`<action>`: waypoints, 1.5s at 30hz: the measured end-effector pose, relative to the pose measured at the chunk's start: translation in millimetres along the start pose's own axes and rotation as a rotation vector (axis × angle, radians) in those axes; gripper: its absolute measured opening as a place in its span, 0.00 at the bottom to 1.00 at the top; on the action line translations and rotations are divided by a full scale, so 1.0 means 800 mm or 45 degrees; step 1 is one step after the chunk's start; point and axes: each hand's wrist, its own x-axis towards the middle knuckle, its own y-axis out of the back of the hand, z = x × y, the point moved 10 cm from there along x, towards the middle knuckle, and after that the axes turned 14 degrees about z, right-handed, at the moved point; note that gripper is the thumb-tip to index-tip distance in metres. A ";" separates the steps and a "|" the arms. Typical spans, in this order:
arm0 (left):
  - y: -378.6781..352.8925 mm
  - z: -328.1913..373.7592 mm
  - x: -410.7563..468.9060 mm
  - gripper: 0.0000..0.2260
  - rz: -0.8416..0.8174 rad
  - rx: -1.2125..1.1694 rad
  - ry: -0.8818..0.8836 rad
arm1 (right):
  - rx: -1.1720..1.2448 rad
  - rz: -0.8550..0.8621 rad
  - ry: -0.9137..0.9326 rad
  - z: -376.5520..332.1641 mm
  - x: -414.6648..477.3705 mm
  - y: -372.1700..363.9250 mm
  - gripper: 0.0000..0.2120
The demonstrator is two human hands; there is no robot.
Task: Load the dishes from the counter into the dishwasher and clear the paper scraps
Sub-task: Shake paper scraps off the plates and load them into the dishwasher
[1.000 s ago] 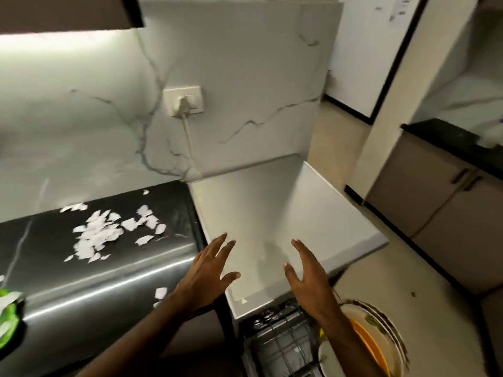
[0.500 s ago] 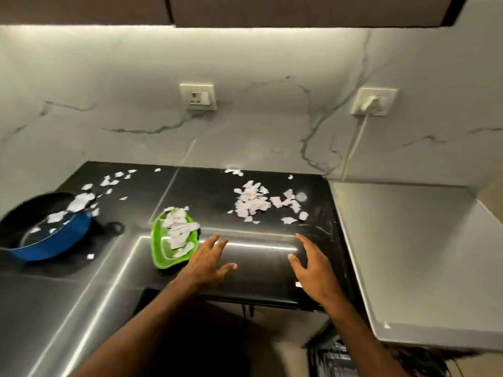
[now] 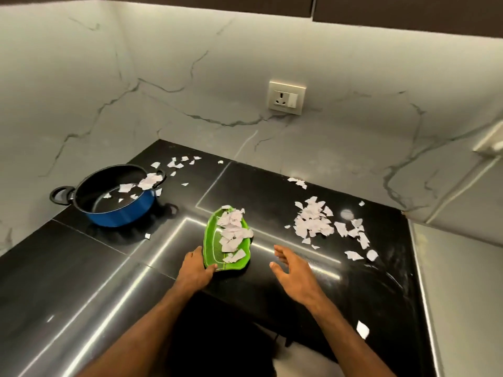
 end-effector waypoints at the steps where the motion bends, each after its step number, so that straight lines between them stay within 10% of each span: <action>1: 0.003 -0.002 0.001 0.33 0.006 -0.023 0.070 | 0.007 -0.020 0.004 -0.003 0.009 -0.008 0.26; 13: -0.047 -0.034 0.021 0.15 0.082 -0.879 0.737 | 0.033 -0.306 0.178 -0.031 0.087 -0.053 0.25; 24: -0.038 0.063 0.041 0.19 0.102 -0.895 0.408 | 0.116 -0.747 0.501 -0.083 0.054 -0.056 0.22; 28: -0.037 0.110 0.049 0.20 0.037 -0.867 0.228 | -0.264 -0.648 0.711 -0.064 0.079 -0.063 0.29; 35: -0.029 0.160 0.052 0.21 0.009 -0.689 0.078 | -0.569 -0.251 0.411 0.020 0.197 -0.020 0.36; 39: -0.012 0.152 0.060 0.20 0.101 -0.633 0.095 | -0.239 -0.130 0.157 0.059 0.226 0.007 0.44; 45: -0.008 0.160 0.060 0.19 0.098 -0.603 0.057 | 0.011 -0.064 0.325 0.025 0.189 0.021 0.26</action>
